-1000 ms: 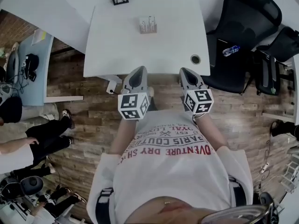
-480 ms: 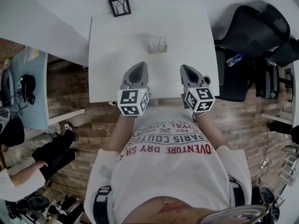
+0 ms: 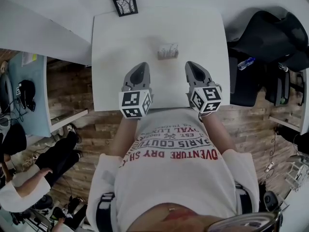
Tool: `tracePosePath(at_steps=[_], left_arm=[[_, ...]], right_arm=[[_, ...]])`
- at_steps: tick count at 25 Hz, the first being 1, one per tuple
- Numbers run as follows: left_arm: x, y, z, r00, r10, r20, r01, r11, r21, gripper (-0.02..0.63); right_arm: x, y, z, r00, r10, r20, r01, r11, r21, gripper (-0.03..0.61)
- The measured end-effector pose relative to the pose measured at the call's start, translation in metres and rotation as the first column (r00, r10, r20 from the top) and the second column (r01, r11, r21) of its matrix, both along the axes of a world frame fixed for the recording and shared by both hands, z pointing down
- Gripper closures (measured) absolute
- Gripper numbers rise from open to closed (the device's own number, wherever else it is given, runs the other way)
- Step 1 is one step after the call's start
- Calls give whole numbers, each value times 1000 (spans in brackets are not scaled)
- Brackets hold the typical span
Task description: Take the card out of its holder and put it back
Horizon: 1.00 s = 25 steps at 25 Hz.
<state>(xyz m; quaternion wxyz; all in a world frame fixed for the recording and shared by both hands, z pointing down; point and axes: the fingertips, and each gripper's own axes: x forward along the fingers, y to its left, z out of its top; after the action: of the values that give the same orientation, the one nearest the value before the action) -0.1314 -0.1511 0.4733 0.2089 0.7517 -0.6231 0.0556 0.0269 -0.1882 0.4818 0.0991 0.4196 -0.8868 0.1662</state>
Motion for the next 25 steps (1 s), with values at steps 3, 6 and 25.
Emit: tracePosePath(at_steps=[3, 6, 25], left_arm=[[1, -4, 5, 1000, -20, 0, 20, 1000, -14, 589], [2, -8, 12, 999, -47, 8, 47, 999, -24, 589], [26, -38, 41, 997, -81, 2, 81, 995, -66, 589]], right_arm=[[-4, -9, 6, 999, -40, -9, 40, 999, -6, 552], [-7, -17, 17, 996, -89, -3, 89, 995, -47, 552], [-41, -64, 79, 779, -621, -92, 608, 783, -134, 373]])
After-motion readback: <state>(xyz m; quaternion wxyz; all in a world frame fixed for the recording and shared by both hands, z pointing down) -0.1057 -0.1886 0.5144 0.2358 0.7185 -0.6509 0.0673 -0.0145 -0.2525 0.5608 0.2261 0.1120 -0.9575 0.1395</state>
